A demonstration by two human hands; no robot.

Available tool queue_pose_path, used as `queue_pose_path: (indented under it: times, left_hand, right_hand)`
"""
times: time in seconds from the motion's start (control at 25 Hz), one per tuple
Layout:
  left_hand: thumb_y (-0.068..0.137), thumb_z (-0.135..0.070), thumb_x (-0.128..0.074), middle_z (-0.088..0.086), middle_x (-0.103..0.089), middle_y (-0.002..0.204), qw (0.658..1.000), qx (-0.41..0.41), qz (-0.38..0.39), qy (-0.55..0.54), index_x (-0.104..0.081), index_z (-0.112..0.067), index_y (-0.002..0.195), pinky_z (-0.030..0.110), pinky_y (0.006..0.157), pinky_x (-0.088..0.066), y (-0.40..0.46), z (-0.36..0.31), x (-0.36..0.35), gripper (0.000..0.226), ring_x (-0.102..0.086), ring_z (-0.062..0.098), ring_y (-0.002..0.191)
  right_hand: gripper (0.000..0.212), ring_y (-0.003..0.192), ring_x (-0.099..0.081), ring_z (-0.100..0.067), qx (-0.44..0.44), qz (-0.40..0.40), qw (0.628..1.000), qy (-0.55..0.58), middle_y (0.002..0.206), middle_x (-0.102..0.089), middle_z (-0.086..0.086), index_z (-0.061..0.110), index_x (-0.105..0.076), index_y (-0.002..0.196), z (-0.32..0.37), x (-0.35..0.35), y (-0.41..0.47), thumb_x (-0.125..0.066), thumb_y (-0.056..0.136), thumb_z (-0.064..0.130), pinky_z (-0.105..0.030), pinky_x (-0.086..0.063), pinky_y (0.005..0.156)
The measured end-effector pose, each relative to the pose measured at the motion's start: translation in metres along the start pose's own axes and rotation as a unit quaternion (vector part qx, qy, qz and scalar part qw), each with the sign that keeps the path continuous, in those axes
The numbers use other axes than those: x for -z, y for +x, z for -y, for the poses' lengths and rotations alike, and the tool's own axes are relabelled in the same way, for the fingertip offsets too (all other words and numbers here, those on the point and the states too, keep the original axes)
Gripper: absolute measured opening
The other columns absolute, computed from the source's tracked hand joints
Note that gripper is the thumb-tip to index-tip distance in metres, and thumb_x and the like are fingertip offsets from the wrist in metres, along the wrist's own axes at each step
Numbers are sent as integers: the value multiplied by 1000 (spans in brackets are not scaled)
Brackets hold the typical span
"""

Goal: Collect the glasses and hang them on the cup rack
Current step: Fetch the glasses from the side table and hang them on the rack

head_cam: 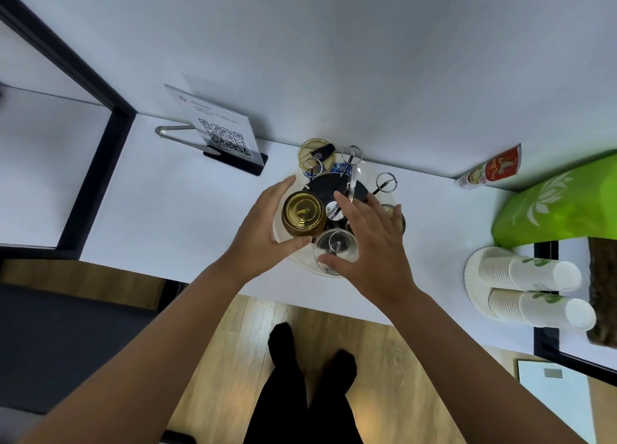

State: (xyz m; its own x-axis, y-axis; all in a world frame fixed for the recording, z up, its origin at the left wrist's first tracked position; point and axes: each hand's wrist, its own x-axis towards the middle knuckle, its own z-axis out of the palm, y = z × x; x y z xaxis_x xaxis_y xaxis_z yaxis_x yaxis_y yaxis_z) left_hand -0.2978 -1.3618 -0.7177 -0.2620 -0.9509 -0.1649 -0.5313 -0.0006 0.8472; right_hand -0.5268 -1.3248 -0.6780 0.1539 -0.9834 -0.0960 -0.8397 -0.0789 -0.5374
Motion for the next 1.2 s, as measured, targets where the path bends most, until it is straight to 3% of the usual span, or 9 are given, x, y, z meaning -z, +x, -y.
queue_pose_path:
  times: [0.12,0.28,0.44,0.6,0.92,1.2]
  left_hand:
    - [82,-59,-81,-44,-21,156,999,-16,-36,18,-26,-51,158,7,104,-28,-13,-10,-9,93,-22,-17,145]
    - [85,-72,-67,-34,-16,164,997,-33,-22,62,-29,-52,156,17,107,-27,-16,-20,-23,83,-15,-14,148]
    - [91,-60,-70,-20,-23,165,995,-19,-46,81,-38,-45,153,28,107,-40,-4,-27,-32,72,-24,4,150]
    - [93,-58,-68,-15,-27,165,995,-12,-50,89,-43,-42,151,24,103,-39,0,-25,-34,65,-29,11,149]
    - [93,-58,-67,-18,-27,164,995,-8,-46,84,-45,-43,150,12,99,-29,3,-23,-31,63,-30,8,149]
    - [95,-52,-69,-11,-25,168,995,-12,-43,86,-48,-38,151,34,115,-34,0,-27,-26,62,-23,12,155]
  right_hand:
    - [97,160,-21,-28,3,-19,999,29,164,-44,-2,34,-30,162,-5,5,-4,-80,83,59,-61,-3,128]
    - [86,162,-12,-21,-50,-27,997,43,169,-35,1,35,-33,161,-30,19,-7,-68,89,64,-61,-4,128]
    - [73,161,-13,-22,-90,-2,994,61,172,-27,0,35,-44,155,-49,21,-11,-69,91,60,-60,-30,123]
    - [76,158,-23,-19,-95,9,993,75,173,-20,6,43,-39,154,-50,12,-12,-73,89,60,-47,-43,111]
    - [78,157,-26,-17,-106,-7,989,99,173,-18,10,46,-36,155,-46,5,-15,-73,88,62,-43,-44,109]
    - [81,160,-16,-18,-107,-3,990,92,175,-13,8,46,-31,159,-45,7,-16,-70,90,63,-48,-41,113]
